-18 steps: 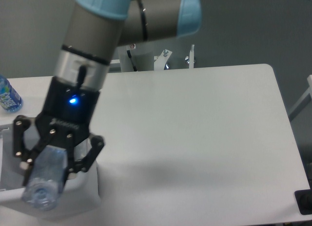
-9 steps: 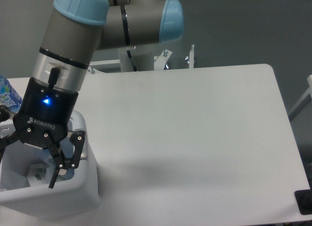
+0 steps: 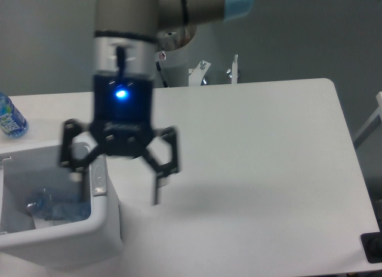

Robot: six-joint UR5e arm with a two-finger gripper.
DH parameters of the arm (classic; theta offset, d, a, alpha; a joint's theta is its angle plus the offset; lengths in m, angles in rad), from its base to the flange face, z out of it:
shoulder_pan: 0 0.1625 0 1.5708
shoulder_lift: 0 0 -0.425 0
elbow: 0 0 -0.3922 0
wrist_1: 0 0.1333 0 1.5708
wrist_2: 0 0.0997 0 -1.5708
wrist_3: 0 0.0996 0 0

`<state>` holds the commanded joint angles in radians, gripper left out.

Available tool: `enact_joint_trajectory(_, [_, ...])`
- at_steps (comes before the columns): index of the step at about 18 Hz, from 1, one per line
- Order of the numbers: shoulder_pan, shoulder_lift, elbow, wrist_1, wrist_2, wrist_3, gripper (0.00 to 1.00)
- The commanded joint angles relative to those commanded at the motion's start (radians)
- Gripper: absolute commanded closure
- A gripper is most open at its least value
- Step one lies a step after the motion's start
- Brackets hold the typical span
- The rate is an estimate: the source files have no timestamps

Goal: Place the trash in the trash can
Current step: 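Open the gripper to drop the bottle into the bin, raise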

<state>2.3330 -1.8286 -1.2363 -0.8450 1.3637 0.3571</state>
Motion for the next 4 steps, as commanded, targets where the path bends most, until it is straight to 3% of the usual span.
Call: enact_joint_trajectory(4, [0.060, 0.028, -0.045, -0.011, 0.000, 0.120, 0.00])
